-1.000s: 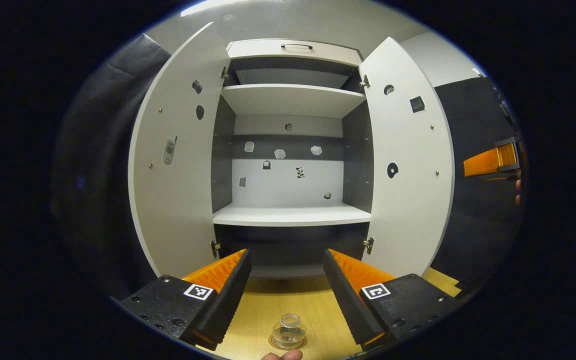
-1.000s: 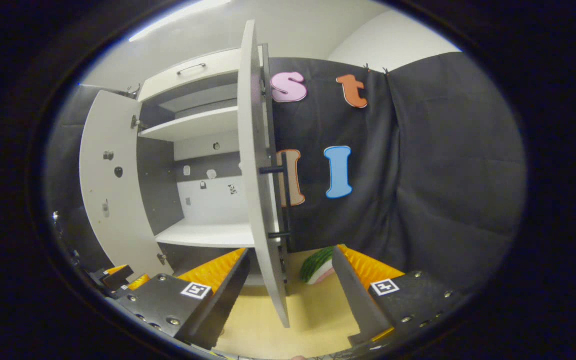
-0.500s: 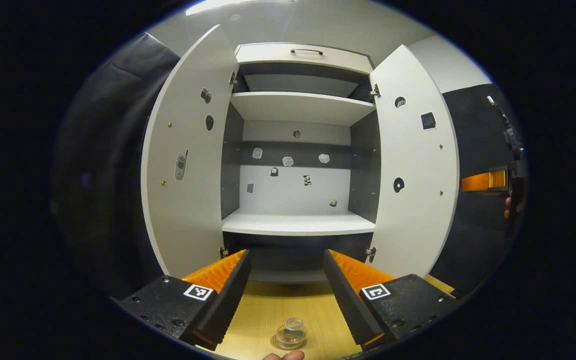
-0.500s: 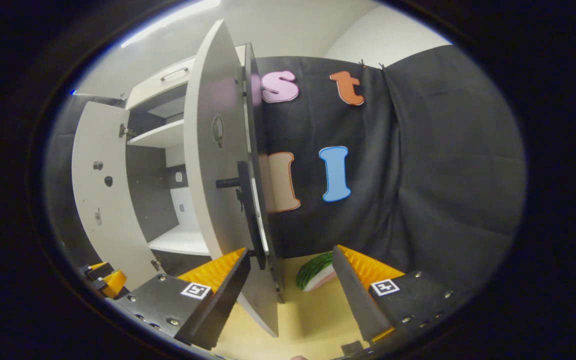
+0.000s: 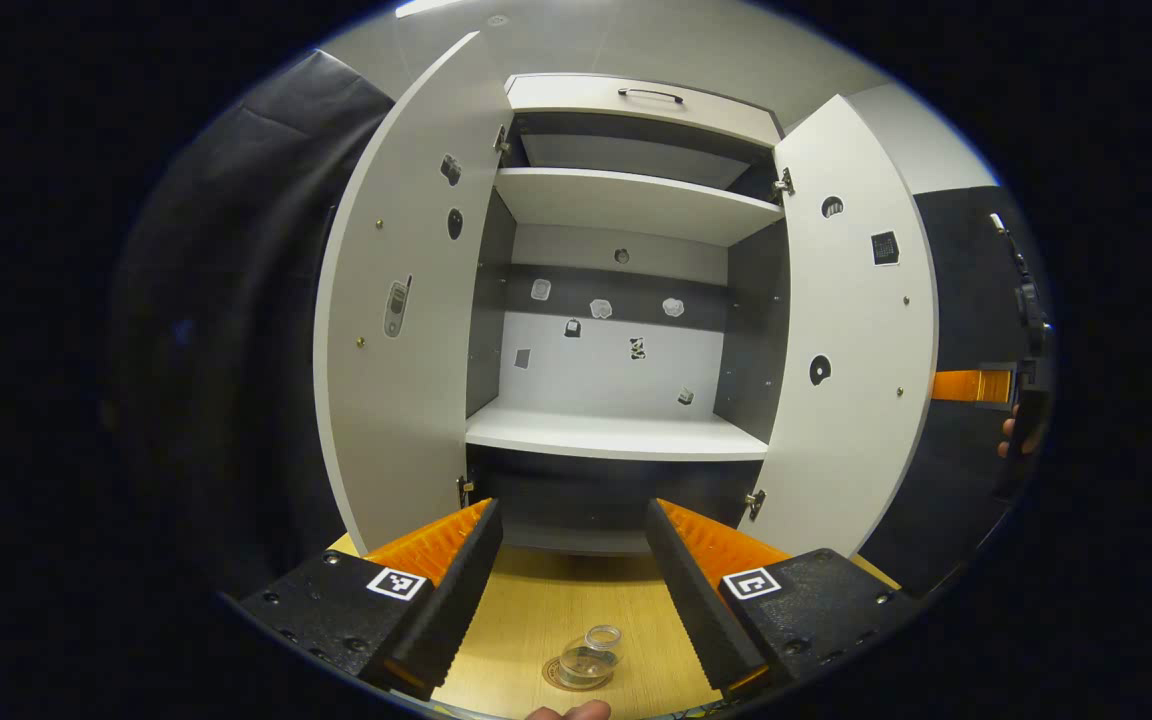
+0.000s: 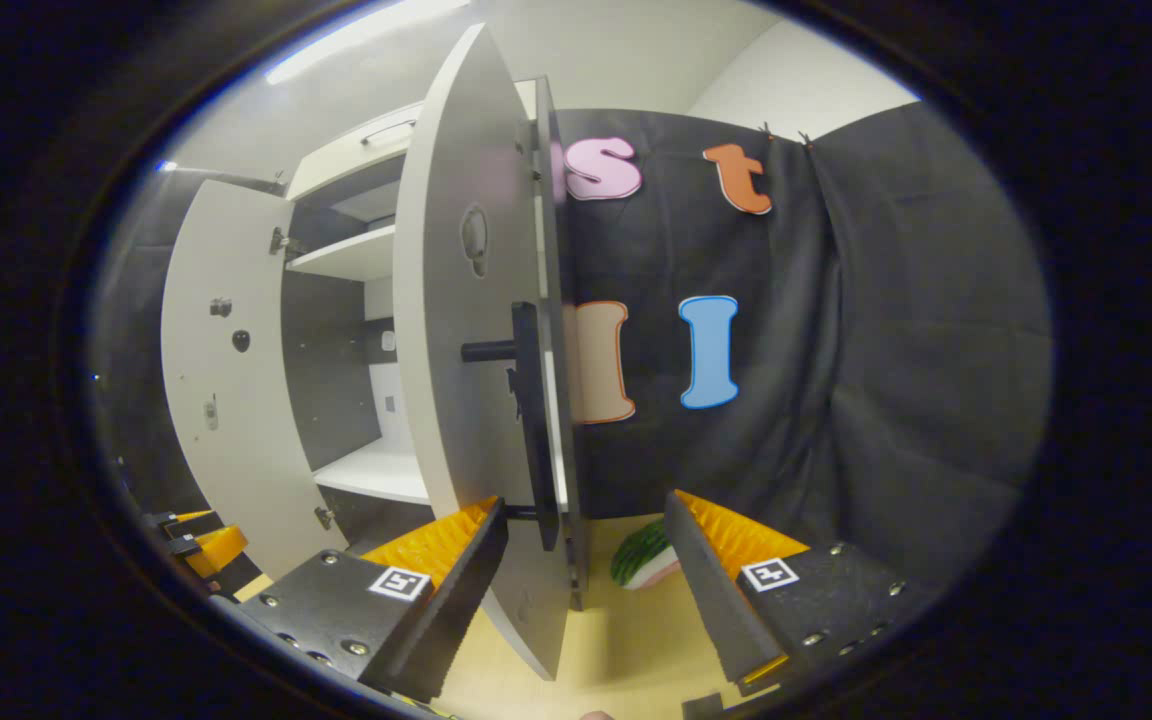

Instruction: Grasp the bottle in the cabinet with the left hand and place it on the coaster, then close the right door with the right hand and the left door with the left hand.

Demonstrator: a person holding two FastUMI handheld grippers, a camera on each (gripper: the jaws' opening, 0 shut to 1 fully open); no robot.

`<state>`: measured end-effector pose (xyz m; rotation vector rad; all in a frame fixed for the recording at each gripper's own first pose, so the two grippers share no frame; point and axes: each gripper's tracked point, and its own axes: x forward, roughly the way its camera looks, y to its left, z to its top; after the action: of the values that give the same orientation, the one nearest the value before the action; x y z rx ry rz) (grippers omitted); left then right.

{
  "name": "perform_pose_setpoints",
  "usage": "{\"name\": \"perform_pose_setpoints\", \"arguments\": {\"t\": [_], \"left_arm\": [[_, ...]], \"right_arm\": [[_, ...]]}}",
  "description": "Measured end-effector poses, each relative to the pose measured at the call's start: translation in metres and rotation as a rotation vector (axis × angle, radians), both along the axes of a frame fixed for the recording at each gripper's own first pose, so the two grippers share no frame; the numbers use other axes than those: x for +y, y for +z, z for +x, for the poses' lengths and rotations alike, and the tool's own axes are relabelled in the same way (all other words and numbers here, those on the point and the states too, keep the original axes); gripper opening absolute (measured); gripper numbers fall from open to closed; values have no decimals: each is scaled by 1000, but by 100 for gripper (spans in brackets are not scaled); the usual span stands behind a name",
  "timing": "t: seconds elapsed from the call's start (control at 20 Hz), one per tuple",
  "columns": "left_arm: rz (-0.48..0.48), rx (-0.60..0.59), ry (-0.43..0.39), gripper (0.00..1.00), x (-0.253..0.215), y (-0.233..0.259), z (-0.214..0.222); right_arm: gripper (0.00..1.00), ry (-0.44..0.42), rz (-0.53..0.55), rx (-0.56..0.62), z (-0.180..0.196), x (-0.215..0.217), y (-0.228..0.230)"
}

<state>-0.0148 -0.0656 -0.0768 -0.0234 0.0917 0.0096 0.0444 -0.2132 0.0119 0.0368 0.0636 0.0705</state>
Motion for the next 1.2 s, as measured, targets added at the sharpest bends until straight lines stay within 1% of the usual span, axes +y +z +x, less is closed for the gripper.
{"name": "perform_pose_setpoints", "arguments": {"t": [0.2, 0.3, 0.45, 0.7, 0.75, 0.8, 1.1, 1.2], "left_arm": [[13, -8, -5, 93, 11, 3, -2], [21, -15, -10, 93, 18, 5, -2], [24, -23, -20, 93, 25, 9, -3], [14, -25, -14, 93, 40, 13, -2], [13, -28, -8, 93, 45, 14, -3], [12, -29, -2, 93, 50, 15, -2], [-1, -34, 42, 92, 82, 22, -5], [-17, -42, 61, 93, 91, 24, -8]], "right_arm": [[98, 76, 22, -2, 5, 40, -3], [98, 104, 10, -10, 9, 59, -3], [98, 107, -30, -2, 20, 74, -8], [98, 146, -2, 2, 35, 105, -11], [100, 151, -4, -2, 39, 113, -10], [98, 158, -7, -4, 44, 122, -10], [98, 162, -21, -18, 84, 176, -11], [98, 156, -47, -50, 100, 190, -9]]}}
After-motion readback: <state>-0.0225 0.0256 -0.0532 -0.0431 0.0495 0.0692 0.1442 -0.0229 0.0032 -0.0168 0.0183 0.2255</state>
